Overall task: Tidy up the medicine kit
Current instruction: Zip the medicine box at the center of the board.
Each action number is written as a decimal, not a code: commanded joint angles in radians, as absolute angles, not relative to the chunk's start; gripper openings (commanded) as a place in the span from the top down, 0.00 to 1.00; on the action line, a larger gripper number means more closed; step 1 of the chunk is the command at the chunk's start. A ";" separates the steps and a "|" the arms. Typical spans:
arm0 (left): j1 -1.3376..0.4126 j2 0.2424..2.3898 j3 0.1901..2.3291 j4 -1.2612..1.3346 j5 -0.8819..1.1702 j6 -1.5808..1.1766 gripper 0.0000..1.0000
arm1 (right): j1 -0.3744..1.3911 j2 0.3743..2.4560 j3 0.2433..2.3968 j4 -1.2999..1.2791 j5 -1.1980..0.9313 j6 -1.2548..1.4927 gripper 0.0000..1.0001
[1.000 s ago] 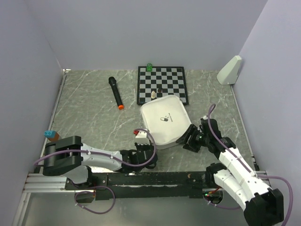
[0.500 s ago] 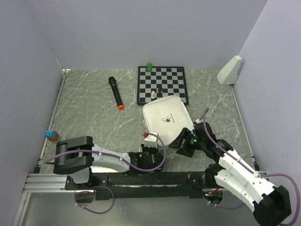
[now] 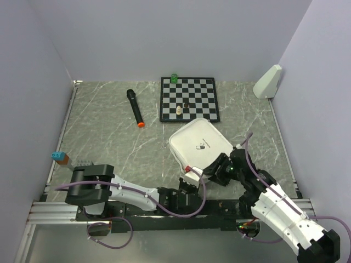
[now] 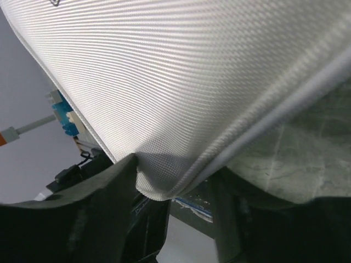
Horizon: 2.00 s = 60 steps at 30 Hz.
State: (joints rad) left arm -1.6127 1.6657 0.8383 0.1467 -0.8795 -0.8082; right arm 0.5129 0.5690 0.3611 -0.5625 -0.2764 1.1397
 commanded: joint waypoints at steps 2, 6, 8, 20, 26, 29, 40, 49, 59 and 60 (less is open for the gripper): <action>-1.643 1.733 0.933 0.224 -0.844 -0.750 0.99 | 0.523 0.491 0.308 -0.583 -0.281 1.206 0.51; -1.640 1.776 0.957 0.238 -0.842 -0.735 0.99 | 0.529 0.457 0.285 -0.581 -0.284 1.216 0.74; -1.634 1.784 0.960 0.238 -0.841 -0.736 0.99 | 0.529 0.463 0.287 -0.581 -0.284 1.209 0.86; -1.542 1.657 0.781 0.141 -0.917 -0.928 0.99 | 0.528 0.532 0.333 -0.656 -0.247 1.123 1.00; -1.460 1.605 0.707 0.126 -0.936 -0.966 0.99 | 0.528 0.560 0.330 -0.643 -0.267 1.097 1.00; -1.424 1.582 0.689 0.141 -0.942 -0.948 0.99 | 0.529 0.571 0.325 -0.632 -0.279 1.091 1.00; -1.322 1.559 0.675 0.158 -0.968 -0.902 0.99 | 0.529 0.558 0.318 -0.646 -0.302 1.069 1.00; -1.302 1.546 0.637 0.084 -1.000 -0.965 0.99 | 0.529 0.483 0.325 -0.683 -0.278 1.094 1.00; -1.437 1.580 0.669 0.002 -1.038 -1.040 0.99 | 0.529 0.483 0.345 -0.606 -0.319 1.104 0.48; -1.448 1.598 0.684 -0.026 -1.043 -1.043 0.99 | 0.531 0.480 0.353 -0.617 -0.313 1.101 0.47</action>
State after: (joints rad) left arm -1.4094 1.5459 0.6594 0.1608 -0.8989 -1.0161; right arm 0.5213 0.4805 0.3134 -0.5564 -0.3000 1.1408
